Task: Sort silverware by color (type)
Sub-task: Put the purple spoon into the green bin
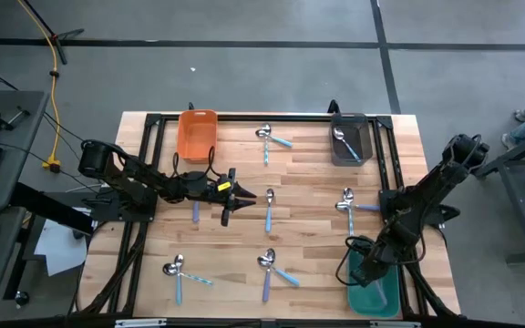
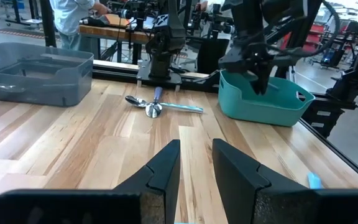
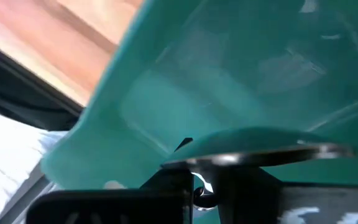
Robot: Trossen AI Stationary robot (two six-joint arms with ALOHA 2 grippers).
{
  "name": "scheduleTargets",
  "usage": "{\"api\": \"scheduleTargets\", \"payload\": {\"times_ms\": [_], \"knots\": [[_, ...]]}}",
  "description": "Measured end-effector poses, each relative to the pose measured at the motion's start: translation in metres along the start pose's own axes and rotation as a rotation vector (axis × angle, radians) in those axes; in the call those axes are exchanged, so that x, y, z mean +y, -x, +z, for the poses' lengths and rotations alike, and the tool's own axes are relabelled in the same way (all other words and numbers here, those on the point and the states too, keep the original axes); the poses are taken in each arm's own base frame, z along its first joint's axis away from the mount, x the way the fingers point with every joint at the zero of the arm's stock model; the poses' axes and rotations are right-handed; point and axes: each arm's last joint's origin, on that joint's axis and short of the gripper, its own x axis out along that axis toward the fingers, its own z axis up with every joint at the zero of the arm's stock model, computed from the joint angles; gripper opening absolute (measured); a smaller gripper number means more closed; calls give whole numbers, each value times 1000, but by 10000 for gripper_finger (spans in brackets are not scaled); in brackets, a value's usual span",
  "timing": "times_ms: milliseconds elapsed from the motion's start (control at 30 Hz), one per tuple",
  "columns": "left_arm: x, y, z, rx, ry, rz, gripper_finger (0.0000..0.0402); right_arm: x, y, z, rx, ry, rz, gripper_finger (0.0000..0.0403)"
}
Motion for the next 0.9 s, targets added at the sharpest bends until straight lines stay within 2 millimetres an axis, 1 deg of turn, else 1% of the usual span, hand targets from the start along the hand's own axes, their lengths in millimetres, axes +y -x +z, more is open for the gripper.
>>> {"api": "scheduleTargets", "payload": {"times_ms": [233, 467, 900], "knots": [[0, 0, 0, 0, 0, 0, 87, -5, -3, 2, -7, -1, -20, 12], [0, 0, 0, 0, 0, 0, 87, -5, -3, 3, -32, 1, -18, 12], [0, 0, 0, 0, 0, 0, 87, -12, -2, 5, -52, -17, -83, 22]]}}
